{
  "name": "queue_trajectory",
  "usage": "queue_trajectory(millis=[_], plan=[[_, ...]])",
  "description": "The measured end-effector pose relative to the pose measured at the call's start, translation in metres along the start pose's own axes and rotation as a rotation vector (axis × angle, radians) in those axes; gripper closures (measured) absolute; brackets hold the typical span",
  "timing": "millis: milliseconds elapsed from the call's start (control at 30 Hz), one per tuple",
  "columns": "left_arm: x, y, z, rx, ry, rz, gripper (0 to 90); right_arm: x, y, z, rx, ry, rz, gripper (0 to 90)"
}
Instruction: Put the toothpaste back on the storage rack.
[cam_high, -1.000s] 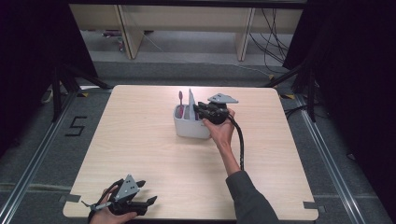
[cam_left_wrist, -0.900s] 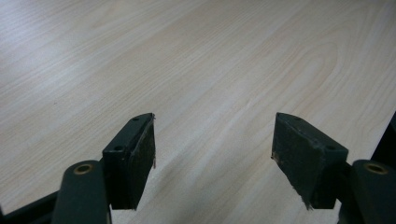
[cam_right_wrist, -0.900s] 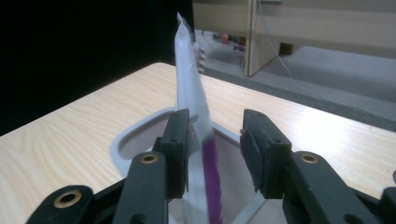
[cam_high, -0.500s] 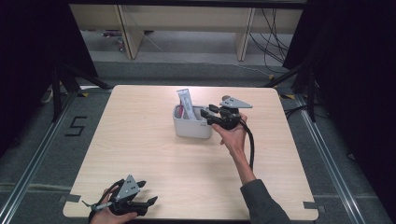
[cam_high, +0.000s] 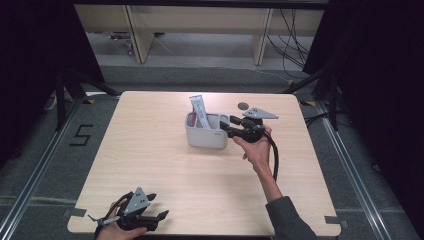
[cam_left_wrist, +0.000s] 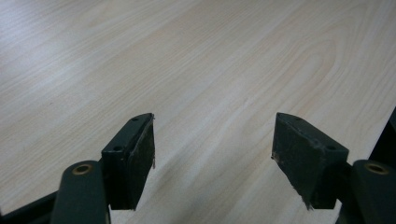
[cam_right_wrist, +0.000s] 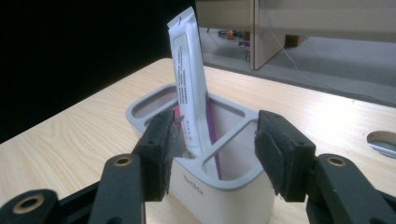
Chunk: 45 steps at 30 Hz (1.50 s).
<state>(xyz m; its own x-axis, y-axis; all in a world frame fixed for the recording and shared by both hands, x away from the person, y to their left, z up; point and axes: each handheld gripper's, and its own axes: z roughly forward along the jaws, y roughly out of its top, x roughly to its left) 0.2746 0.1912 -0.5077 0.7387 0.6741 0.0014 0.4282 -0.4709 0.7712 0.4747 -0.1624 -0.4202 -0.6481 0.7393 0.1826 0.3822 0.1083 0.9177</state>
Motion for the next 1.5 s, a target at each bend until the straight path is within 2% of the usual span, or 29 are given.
queue_trajectory(millis=[67, 200, 233, 267, 333, 400, 433, 533, 567, 600, 667, 733, 767, 800, 867, 900, 967, 1000, 1067, 1100, 1133, 1200, 1233, 1267, 1300, 1400, 1433, 1467, 1500], plan=[[0.001, 0.000, 0.000, -0.006, 0.005, 0.003, 29.1, 0.000, -0.001, -0.001, -0.004, 0.007, 0.024, 47.7], [-0.001, 0.000, 0.001, -0.009, -0.001, -0.015, 28.4, -0.003, -0.001, -0.003, 0.009, -0.014, 0.004, 44.9], [0.001, 0.000, 0.000, -0.008, 0.010, -0.004, 28.3, -0.004, -0.001, -0.004, -0.001, -0.012, -0.010, 44.0], [0.000, 0.000, 0.001, -0.020, 0.004, -0.020, 28.3, -0.003, -0.001, -0.004, 0.007, -0.003, 0.003, 42.6], [0.001, 0.000, 0.000, -0.008, 0.012, -0.007, 28.0, -0.005, -0.001, -0.005, 0.010, -0.005, -0.017, 39.3], [0.000, 0.000, 0.001, -0.026, 0.008, -0.025, 27.5, -0.003, -0.002, -0.007, 0.032, 0.001, 0.011, 36.5], [0.002, 0.000, 0.000, -0.010, 0.017, -0.006, 27.1, -0.003, -0.002, -0.008, 0.033, -0.005, 0.012, 35.4], [0.000, 0.000, 0.001, -0.020, 0.012, -0.025, 26.3, -0.005, -0.002, -0.011, 0.045, -0.009, 0.012, 31.7], [0.001, 0.000, 0.000, -0.007, 0.017, -0.010, 25.8, -0.004, -0.002, -0.012, 0.055, -0.011, 0.034, 30.9], [0.001, 0.000, 0.000, -0.015, 0.013, -0.019, 25.5, -0.004, -0.002, -0.013, 0.056, -0.008, 0.037, 30.3], [0.001, 0.000, 0.001, -0.019, 0.014, -0.028, 24.6, -0.006, -0.002, -0.014, 0.050, -0.016, 0.002, 28.2], [0.001, -0.001, 0.001, -0.015, 0.012, -0.028, 24.2, -0.005, -0.003, -0.016, 0.063, -0.015, 0.031, 26.5], [0.001, 0.000, 0.001, -0.015, 0.013, -0.033, 24.1, -0.005, -0.004, -0.016, 0.059, -0.025, 0.021, 25.8], [0.001, 0.000, 0.001, -0.016, 0.015, -0.034, 23.6, -0.006, -0.004, -0.016, 0.070, -0.012, 0.016, 24.9], [0.001, 0.000, 0.001, -0.017, 0.015, -0.035, 23.3, -0.006, -0.005, -0.016, 0.076, -0.009, 0.001, 24.3], [0.001, 0.000, 0.001, -0.016, 0.014, -0.035, 23.2, -0.004, -0.005, -0.017, 0.085, -0.019, 0.030, 24.0], [0.002, -0.001, 0.000, -0.018, 0.019, -0.040, 23.0, -0.004, -0.005, -0.018, 0.093, -0.027, 0.033, 23.9], [0.002, -0.001, 0.000, -0.019, 0.020, -0.042, 22.9, -0.006, -0.005, -0.018, 0.082, -0.035, 0.001, 23.9], [0.002, -0.001, 0.000, -0.006, 0.026, -0.034, 22.7, -0.005, -0.005, -0.019, 0.089, -0.026, 0.020, 23.9], [0.003, -0.001, -0.001, 0.006, 0.028, -0.023, 22.7, -0.006, -0.006, -0.019, 0.088, -0.027, 0.005, 23.9], [0.003, -0.001, -0.001, 0.007, 0.029, -0.024, 22.7, -0.004, -0.006, -0.021, 0.090, -0.024, 0.027, 23.9], [0.002, -0.001, -0.001, -0.007, 0.023, -0.043, 22.7, -0.005, -0.006, -0.021, 0.089, -0.026, 0.003, 23.8], [0.002, -0.001, -0.001, -0.010, 0.022, -0.045, 22.7, -0.004, -0.006, -0.023, 0.099, -0.023, 0.024, 23.8], [0.002, -0.002, -0.001, -0.011, 0.023, -0.047, 22.7, -0.005, -0.006, -0.023, 0.091, -0.032, -0.006, 23.7], [0.002, -0.001, -0.001, -0.010, 0.023, -0.048, 22.6, -0.004, -0.006, -0.024, 0.091, -0.020, 0.011, 23.6], [0.003, -0.001, -0.001, 0.001, 0.027, -0.027, 22.7, -0.003, -0.006, -0.028, 0.103, -0.020, 0.011, 23.6], [0.002, -0.001, 0.000, -0.013, 0.019, -0.042, 22.7, -0.004, -0.007, -0.027, 0.087, -0.023, -0.007, 23.6], [0.002, -0.001, 0.000, -0.004, 0.020, -0.034, 22.6, -0.003, -0.007, -0.029, 0.098, -0.021, 0.007, 23.5], [0.001, -0.001, 0.001, -0.012, 0.020, -0.044, 22.6, -0.004, -0.008, -0.031, 0.096, -0.033, -0.013, 23.4]])
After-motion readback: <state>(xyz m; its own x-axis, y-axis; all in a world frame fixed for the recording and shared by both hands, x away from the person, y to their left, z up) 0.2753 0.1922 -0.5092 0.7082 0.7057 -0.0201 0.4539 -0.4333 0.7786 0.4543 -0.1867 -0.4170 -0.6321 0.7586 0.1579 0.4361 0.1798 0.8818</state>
